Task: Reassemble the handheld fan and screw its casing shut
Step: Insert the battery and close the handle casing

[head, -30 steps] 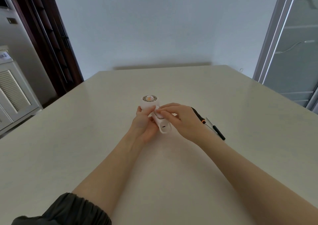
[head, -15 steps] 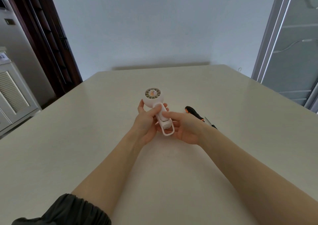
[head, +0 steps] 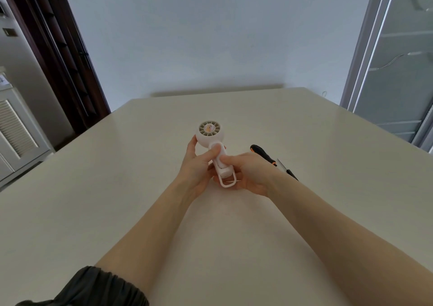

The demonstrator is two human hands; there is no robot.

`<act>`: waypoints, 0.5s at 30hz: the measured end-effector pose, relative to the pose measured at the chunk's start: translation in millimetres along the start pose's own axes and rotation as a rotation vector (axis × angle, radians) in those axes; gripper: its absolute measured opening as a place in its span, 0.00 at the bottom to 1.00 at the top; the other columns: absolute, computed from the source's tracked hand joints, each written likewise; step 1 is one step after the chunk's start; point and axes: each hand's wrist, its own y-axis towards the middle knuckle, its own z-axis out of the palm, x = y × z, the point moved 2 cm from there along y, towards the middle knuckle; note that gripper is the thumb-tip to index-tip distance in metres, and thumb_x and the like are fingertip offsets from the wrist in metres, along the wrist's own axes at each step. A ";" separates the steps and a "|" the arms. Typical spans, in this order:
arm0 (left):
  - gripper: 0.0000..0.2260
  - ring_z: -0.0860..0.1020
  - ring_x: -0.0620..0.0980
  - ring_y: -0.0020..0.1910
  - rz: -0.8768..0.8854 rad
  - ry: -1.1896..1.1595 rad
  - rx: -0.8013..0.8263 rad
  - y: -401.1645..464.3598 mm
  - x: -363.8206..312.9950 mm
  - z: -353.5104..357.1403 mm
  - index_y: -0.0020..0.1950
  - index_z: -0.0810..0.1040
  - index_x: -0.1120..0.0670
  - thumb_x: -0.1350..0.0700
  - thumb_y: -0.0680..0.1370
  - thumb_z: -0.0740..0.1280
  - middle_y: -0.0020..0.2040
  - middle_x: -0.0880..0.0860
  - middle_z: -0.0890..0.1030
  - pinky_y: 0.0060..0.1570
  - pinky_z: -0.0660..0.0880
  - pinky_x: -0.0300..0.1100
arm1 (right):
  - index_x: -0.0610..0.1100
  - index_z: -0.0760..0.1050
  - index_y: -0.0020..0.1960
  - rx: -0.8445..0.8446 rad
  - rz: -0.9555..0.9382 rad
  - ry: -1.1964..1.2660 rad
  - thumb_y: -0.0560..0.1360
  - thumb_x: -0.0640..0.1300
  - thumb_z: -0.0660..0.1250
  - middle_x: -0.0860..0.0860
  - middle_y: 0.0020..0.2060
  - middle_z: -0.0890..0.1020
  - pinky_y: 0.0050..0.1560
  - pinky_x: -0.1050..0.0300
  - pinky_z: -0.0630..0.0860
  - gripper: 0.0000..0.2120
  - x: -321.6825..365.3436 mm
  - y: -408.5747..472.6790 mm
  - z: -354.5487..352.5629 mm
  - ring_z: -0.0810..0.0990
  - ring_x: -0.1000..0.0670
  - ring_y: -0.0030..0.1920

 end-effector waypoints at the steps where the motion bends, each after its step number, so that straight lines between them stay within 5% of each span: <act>1: 0.30 0.81 0.53 0.42 0.006 -0.002 -0.007 0.0 0.1 0.1 0.75 0.58 0.46 0.62 0.78 0.65 0.58 0.61 0.79 0.33 0.78 0.43 | 0.31 0.73 0.61 0.002 -0.008 0.000 0.78 0.42 0.64 0.35 0.55 0.80 0.44 0.51 0.79 0.17 1.1 -0.1 -0.2 0.82 0.42 0.45; 9: 0.31 0.79 0.58 0.50 0.047 0.055 -0.061 -2.8 0.3 3.9 0.74 0.58 0.44 0.62 0.76 0.68 0.62 0.62 0.78 0.33 0.74 0.43 | 0.28 0.74 0.58 0.062 -0.034 -0.011 0.75 0.41 0.68 0.35 0.53 0.81 0.52 0.50 0.78 0.18 -0.6 -2.4 -1.4 0.82 0.43 0.44; 15: 0.31 0.79 0.59 0.48 0.061 0.061 -0.082 -2.6 1.8 5.3 0.74 0.58 0.45 0.63 0.77 0.68 0.51 0.60 0.82 0.42 0.74 0.48 | 0.28 0.74 0.58 0.057 -0.039 -0.023 0.77 0.39 0.65 0.40 0.41 0.81 0.40 0.56 0.79 0.16 -0.1 -1.4 2.5 0.80 0.45 0.37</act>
